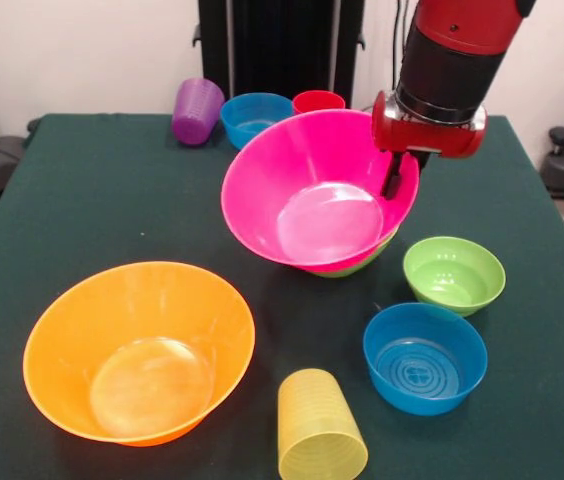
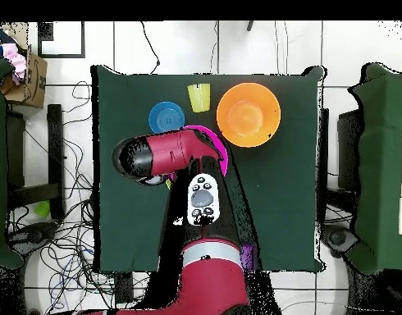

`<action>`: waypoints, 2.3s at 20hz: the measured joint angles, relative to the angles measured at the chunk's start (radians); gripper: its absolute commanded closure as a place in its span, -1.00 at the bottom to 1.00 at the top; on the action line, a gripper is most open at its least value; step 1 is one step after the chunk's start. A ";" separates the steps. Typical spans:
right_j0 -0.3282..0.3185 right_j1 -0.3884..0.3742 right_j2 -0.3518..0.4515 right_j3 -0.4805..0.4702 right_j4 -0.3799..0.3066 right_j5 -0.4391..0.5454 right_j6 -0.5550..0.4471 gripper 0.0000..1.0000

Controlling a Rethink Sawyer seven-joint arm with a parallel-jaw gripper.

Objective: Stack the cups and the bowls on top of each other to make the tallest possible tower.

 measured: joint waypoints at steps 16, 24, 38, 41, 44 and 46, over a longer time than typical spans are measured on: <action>0.001 -0.061 -0.006 0.071 0.000 -0.001 0.000 1.00; 0.001 -0.129 -0.006 0.160 0.000 -0.001 0.000 1.00; 0.001 -0.137 -0.006 0.187 -0.051 -0.001 0.000 1.00; 0.001 -0.143 -0.006 0.188 -0.061 -0.001 0.000 1.00; 0.001 -0.141 -0.007 0.187 -0.070 -0.001 0.000 1.00; 0.003 -0.133 -0.010 0.187 -0.078 -0.001 0.000 1.00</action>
